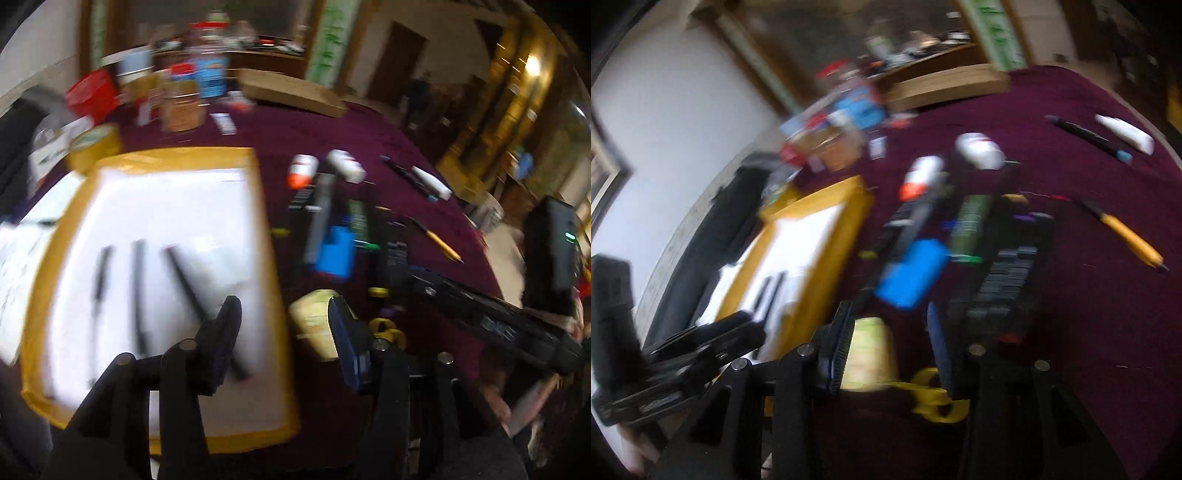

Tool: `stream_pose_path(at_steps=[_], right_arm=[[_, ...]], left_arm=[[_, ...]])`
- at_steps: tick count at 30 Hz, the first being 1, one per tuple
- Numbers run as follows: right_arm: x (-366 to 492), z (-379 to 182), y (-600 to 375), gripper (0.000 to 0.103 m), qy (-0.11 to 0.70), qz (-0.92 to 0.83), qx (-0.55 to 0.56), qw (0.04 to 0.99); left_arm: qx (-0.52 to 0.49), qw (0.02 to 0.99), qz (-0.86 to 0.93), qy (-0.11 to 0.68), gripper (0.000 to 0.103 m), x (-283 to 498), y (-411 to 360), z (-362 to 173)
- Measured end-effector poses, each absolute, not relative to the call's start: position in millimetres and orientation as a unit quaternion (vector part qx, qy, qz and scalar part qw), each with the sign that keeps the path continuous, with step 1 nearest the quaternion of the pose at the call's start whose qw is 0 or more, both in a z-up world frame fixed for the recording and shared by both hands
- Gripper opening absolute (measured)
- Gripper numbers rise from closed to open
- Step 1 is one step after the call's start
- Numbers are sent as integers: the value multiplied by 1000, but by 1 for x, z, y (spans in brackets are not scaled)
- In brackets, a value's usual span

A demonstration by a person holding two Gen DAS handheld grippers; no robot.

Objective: Organize rigid objects
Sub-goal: 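Open both tools and move them back over the pen pile, then grasp the yellow-black pencil with the right tool while the left tool grasps a red-capped marker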

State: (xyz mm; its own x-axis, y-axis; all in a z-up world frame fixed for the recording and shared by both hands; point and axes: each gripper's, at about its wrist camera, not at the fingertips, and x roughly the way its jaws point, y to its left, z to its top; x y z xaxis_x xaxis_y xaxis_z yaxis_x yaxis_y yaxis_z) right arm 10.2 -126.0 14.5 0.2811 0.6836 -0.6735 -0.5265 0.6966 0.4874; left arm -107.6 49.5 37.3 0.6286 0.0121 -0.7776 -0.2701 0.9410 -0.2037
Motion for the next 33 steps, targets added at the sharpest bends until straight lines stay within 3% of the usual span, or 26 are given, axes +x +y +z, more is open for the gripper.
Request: stream_pose_path(at_steps=[4,8,14,21,25,33], right_arm=[[41,20,-168,36,455,335,89,820],[72,34,-186,36,437,317,21,842],[134,8,-199,36,466,258,-18,846],[149,-18,-201,36,497,273,-9,824],[137,-18,-190,12,495,300,-38,814],[144,-20,-210,7,503,279,5,818]], left_arm=[[-135,884,39,446,47,-83,15,30],[-126,878,21,461,47,-71,-8,24],[-136,865,9,483,47,-56,-20,15],[-130,850,-7,511,47,-29,-33,6],[-115,844,-26,523,47,-9,-52,3],[-63,852,-32,518,47,24,-82,-1]])
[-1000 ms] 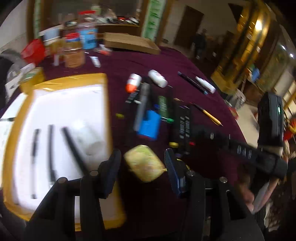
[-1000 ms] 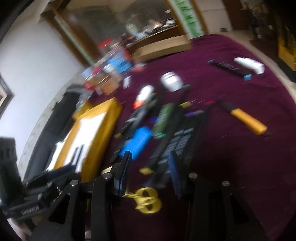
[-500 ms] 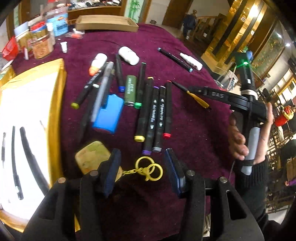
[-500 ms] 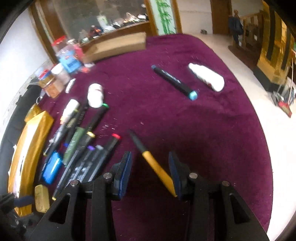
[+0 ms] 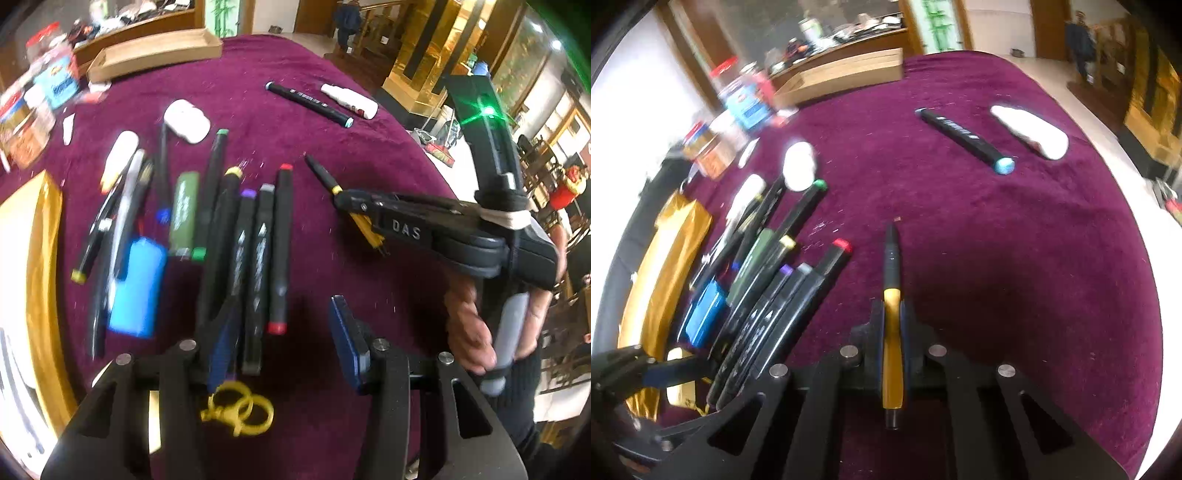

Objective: Organize rigid objects
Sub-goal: 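Grasp the yellow-black pencil with the right tool while the left tool grasps a red-capped marker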

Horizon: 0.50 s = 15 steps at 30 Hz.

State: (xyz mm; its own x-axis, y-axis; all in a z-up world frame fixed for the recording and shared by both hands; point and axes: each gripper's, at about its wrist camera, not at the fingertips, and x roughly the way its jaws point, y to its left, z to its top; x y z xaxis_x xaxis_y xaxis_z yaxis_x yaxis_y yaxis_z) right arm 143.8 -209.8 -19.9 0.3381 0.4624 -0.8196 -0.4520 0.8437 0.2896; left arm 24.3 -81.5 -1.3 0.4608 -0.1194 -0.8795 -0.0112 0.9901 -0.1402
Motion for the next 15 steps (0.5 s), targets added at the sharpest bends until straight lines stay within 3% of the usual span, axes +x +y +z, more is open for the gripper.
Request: stream_pose_path(at_steps=[15], right_arm=[[152,-21,-228,7,512,250,65,819]], left_arm=[[-63,855,-34,514,43,59,-91,-6]])
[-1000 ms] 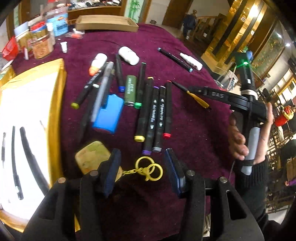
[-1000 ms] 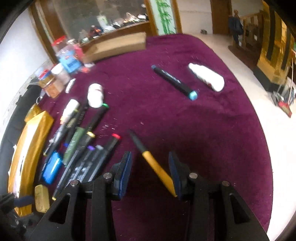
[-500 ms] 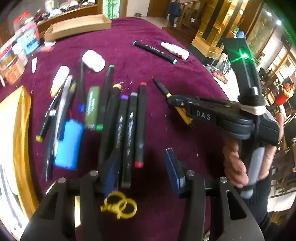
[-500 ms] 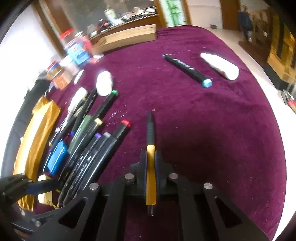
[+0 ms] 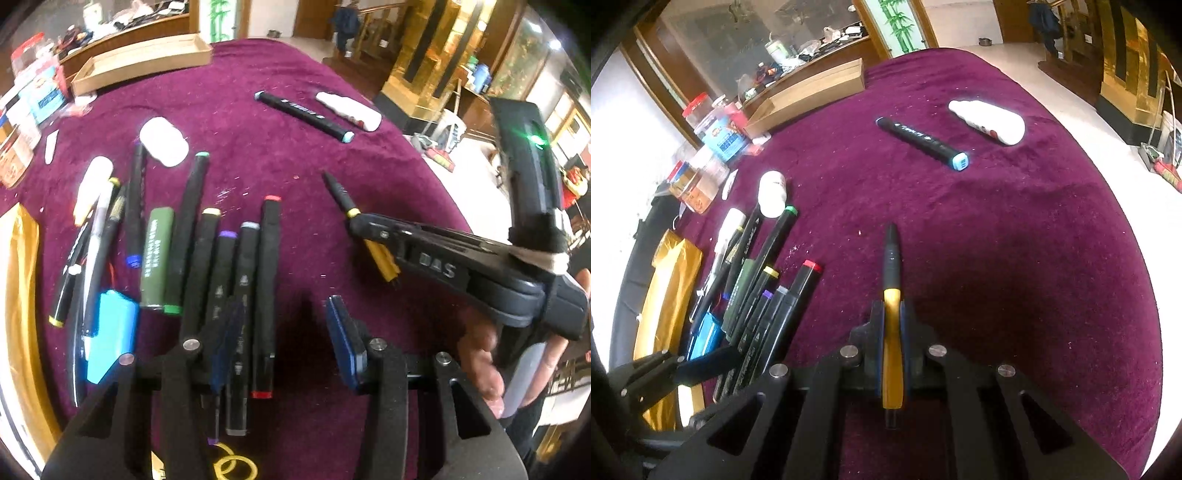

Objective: Organize rigid objects
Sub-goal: 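Grasp the yellow-black pencil with the right tool while the left tool grasps a red-capped marker, then carry the pencil and red-capped marker into the tray and release them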

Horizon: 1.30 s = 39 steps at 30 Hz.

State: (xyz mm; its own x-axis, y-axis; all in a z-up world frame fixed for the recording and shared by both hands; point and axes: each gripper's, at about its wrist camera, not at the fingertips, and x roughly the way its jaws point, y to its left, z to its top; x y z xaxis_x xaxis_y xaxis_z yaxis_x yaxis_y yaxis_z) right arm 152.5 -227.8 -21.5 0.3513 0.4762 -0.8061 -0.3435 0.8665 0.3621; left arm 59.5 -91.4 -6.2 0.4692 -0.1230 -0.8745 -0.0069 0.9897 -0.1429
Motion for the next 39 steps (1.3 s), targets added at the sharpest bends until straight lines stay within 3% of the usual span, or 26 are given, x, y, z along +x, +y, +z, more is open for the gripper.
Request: stream_pose_path(at_steps=[2,4,14,16,34,39], right_arm=[[155,-23,-227,7,514,251,69,817],[154,-22,-227,7,513,252,70,818],[155,-24,-227,7,515,250,72,816],[155,-24,-225,7,514,249,68,818],[152,-25,-216,7,507,260,48,820],[120,-3,-223,7,472,280,110,829]], left_arm=[[-45,851,-31,522,41,64,-98,-9],[-25,847,-23,530,29,70,-102,-16],[-50,837,-28,545,27,92,-95,-30],[-32,845,-12,533,12,92,-96,-31],[-132,862,-16,488,12,55,-81,-35],[-169,852,-35,494,12,27,-76,-23]])
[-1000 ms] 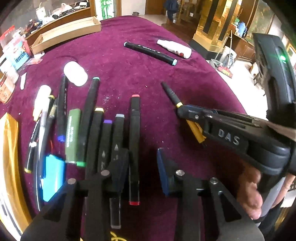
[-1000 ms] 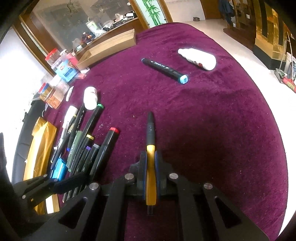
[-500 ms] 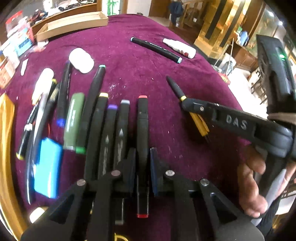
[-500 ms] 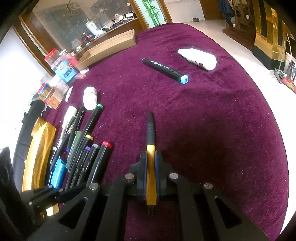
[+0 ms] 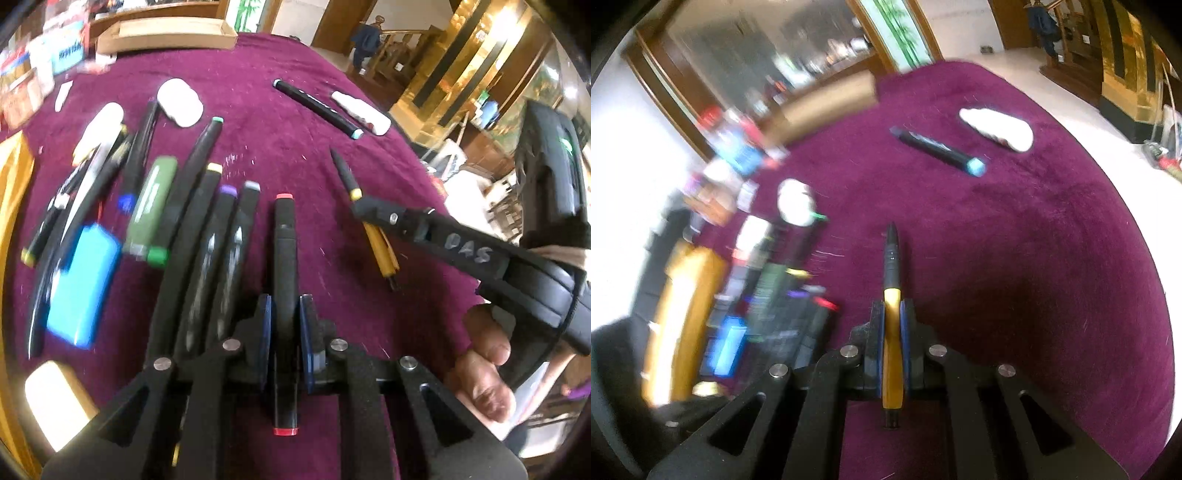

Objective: Organize rigid objects
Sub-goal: 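Carry the pencil and red-capped marker into the tray and release them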

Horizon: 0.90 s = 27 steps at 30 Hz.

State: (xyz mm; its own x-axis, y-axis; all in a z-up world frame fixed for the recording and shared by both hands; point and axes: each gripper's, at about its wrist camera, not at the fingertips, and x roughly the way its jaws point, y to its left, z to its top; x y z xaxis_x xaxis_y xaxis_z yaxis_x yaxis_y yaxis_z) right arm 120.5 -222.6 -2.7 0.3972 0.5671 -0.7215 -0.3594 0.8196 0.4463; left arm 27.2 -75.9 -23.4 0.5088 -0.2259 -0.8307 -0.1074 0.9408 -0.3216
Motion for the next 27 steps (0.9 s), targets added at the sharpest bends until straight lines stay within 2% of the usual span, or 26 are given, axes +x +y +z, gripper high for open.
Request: stream_pose_path(at_steps=[7,12,19,27], right_arm=[[29,54,-170,7,416,387,128,813],[-29,65,-86,7,421,472,111,767],[-74,49,29,7,457,503,12,733],[-85,11,79,7,503,456,-52,732]], left_arm=[[-194,887,6,420,12,-71,-1,48],[-220,889,116,383,12,-139,87,65],[-254,853,213,403,12,-185,187,38],[-280,820,211,452,12,-183,226,-6]])
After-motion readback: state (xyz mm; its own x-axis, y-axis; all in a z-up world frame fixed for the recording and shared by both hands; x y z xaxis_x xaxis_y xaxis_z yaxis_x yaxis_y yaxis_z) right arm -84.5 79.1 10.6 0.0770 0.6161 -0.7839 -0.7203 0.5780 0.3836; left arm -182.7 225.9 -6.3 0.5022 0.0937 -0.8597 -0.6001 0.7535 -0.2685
